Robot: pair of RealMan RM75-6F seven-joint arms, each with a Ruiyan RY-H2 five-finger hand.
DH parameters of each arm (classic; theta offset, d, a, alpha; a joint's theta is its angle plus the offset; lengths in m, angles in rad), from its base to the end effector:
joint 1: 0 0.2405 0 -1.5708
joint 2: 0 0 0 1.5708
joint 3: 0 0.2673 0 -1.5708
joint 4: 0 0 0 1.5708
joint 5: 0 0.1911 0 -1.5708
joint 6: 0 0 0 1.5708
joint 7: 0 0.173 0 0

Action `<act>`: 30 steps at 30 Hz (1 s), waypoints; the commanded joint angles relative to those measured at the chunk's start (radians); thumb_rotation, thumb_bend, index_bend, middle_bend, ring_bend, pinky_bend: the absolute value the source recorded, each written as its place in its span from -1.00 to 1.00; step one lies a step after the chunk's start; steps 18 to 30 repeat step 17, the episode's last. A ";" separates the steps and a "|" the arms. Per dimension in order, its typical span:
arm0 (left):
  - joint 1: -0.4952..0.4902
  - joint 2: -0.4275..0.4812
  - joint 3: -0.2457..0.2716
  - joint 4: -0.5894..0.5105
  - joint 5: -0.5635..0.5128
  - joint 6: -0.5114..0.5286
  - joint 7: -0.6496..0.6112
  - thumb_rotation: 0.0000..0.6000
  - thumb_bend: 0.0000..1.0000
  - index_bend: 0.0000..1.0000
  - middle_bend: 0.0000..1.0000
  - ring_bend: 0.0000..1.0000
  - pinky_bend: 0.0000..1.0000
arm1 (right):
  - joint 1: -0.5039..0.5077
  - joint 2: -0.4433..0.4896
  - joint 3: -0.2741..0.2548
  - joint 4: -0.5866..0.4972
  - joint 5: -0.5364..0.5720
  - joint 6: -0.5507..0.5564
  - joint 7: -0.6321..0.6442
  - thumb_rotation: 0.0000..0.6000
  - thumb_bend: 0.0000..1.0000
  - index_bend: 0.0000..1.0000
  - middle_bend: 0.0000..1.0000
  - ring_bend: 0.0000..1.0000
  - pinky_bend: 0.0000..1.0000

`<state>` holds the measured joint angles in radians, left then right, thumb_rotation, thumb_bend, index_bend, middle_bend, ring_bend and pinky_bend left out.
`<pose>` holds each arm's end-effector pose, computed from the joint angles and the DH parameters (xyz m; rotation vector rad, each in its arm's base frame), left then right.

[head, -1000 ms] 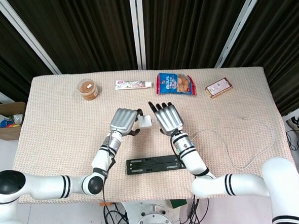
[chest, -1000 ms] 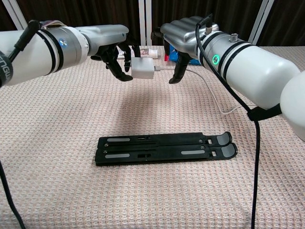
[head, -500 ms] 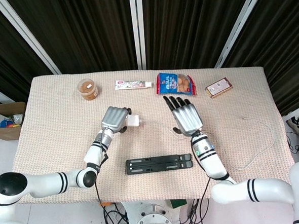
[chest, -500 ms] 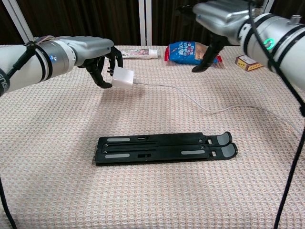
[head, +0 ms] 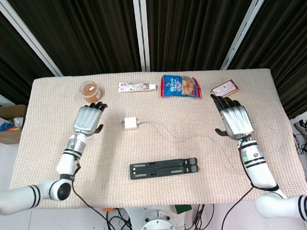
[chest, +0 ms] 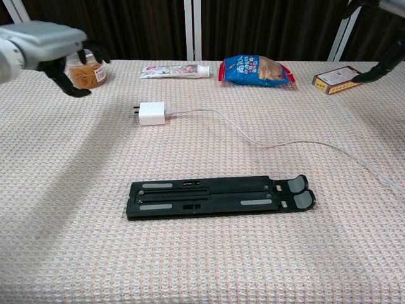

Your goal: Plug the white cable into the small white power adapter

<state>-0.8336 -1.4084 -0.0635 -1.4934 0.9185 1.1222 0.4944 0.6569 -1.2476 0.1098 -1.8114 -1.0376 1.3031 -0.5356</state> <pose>-0.1770 0.4032 0.0559 -1.7381 -0.7246 -0.7349 -0.1748 -0.3498 0.1127 1.6193 -0.7478 0.8575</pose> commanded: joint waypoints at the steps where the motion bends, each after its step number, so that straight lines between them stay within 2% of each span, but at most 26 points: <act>1: 0.134 0.150 0.070 -0.098 0.133 0.139 -0.087 1.00 -0.48 -0.52 -0.54 -0.49 -0.22 | -0.106 0.092 -0.069 0.028 -0.140 0.021 0.176 1.00 -0.64 -0.96 -0.57 -0.68 -0.37; 8: 0.339 0.300 0.178 -0.183 0.302 0.342 -0.173 1.00 -0.48 -0.51 -0.54 -0.53 -0.35 | -0.258 0.148 -0.136 0.087 -0.293 0.155 0.341 1.00 -0.61 -0.95 -0.57 -0.70 -0.45; 13: 0.504 0.328 0.248 -0.225 0.393 0.500 -0.193 1.00 -0.48 -0.51 -0.54 -0.53 -0.35 | -0.372 0.155 -0.181 0.110 -0.357 0.255 0.389 1.00 -0.60 -0.95 -0.60 -0.73 -0.50; 17: 0.614 0.315 0.282 -0.232 0.453 0.600 -0.197 1.00 -0.48 -0.51 -0.53 -0.53 -0.35 | -0.450 0.148 -0.197 0.121 -0.379 0.321 0.425 1.00 -0.60 -0.95 -0.60 -0.75 -0.52; 30: 0.614 0.315 0.282 -0.232 0.453 0.600 -0.197 1.00 -0.48 -0.51 -0.53 -0.53 -0.35 | -0.450 0.148 -0.197 0.121 -0.379 0.321 0.425 1.00 -0.60 -0.95 -0.60 -0.75 -0.52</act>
